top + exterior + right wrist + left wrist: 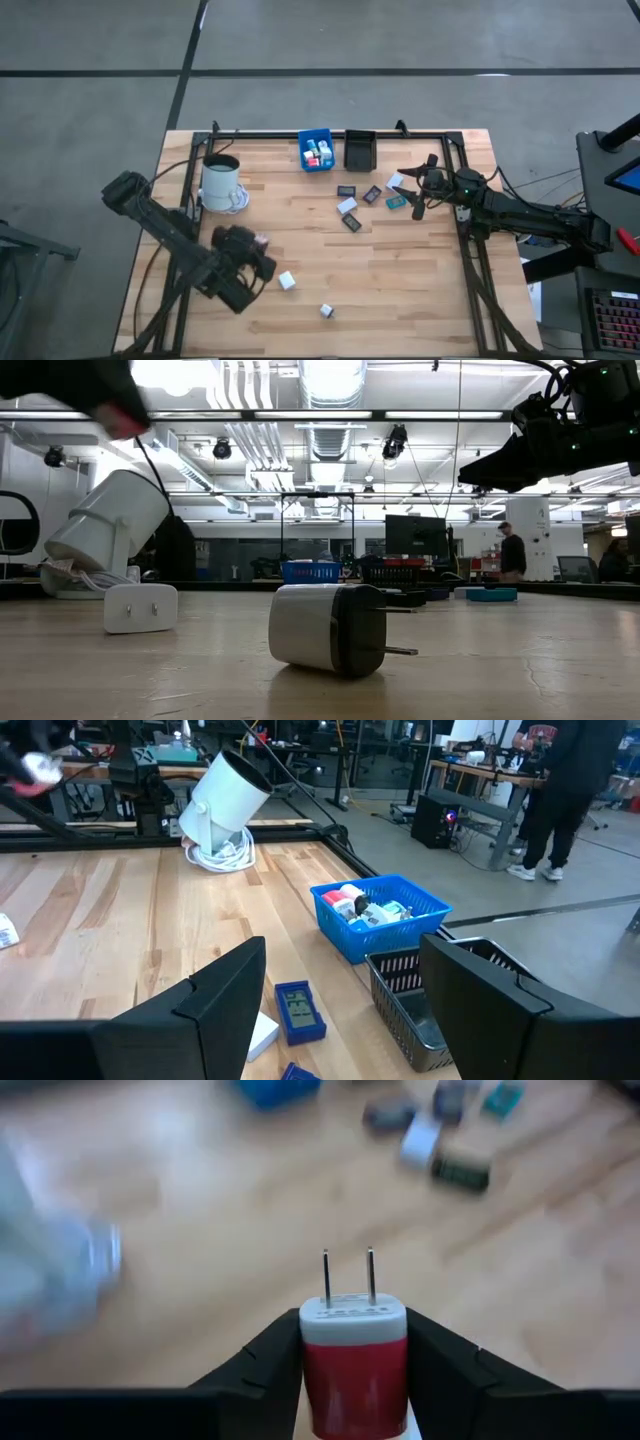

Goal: Pick & Place Office items
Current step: Put the small red adapter into the blue basket

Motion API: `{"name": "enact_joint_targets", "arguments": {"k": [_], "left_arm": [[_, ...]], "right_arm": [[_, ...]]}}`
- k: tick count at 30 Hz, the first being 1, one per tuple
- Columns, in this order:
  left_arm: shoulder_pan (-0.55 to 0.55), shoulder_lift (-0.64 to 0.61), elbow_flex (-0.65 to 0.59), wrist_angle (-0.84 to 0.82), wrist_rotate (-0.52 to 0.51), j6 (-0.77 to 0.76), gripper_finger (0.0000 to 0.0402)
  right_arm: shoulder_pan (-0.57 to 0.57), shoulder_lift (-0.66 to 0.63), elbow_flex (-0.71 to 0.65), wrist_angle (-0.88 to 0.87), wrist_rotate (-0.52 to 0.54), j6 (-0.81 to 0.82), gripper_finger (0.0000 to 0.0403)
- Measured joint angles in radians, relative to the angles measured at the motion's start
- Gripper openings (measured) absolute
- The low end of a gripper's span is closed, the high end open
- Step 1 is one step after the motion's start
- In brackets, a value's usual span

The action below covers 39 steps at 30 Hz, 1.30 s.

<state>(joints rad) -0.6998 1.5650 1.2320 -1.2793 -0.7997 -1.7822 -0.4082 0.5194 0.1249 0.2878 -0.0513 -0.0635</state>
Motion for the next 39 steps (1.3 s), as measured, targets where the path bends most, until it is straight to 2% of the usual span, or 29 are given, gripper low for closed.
{"name": "enact_joint_targets", "arguments": {"k": [4, 9, 13, 18, 22, 32, 39], "left_arm": [[0.070, -0.001, 0.026, 0.021, -0.183, 0.171, 0.0148], [0.140, -0.001, 0.022, 0.138, -0.367, 0.338, 0.0149], [0.194, 0.001, 0.008, 0.259, -0.438, 0.491, 0.0149], [0.282, 0.001, 0.007, 0.404, -0.453, 0.704, 0.0149], [0.367, 0.001, 0.006, 0.517, -0.416, 0.884, 0.0149], [0.577, 0.001, 0.006, 0.805, -0.202, 1.337, 0.0149], [0.747, 0.001, -0.018, 0.978, 0.057, 1.516, 0.0149]], "right_arm": [[0.000, 0.000, 0.000, 0.000, 0.000, 0.000, 0.0256], [0.000, 0.000, 0.000, 0.000, 0.000, 0.000, 0.0256], [0.000, 0.000, 0.000, 0.000, 0.000, 0.000, 0.0256], [0.000, 0.000, 0.000, 0.000, 0.000, 0.000, 0.0256], [0.000, 0.000, 0.000, 0.000, 0.000, 0.000, 0.0256], [0.000, 0.000, 0.000, 0.000, 0.000, 0.000, 0.0256], [0.000, 0.000, 0.000, 0.000, 0.000, 0.000, 0.0256]]}}
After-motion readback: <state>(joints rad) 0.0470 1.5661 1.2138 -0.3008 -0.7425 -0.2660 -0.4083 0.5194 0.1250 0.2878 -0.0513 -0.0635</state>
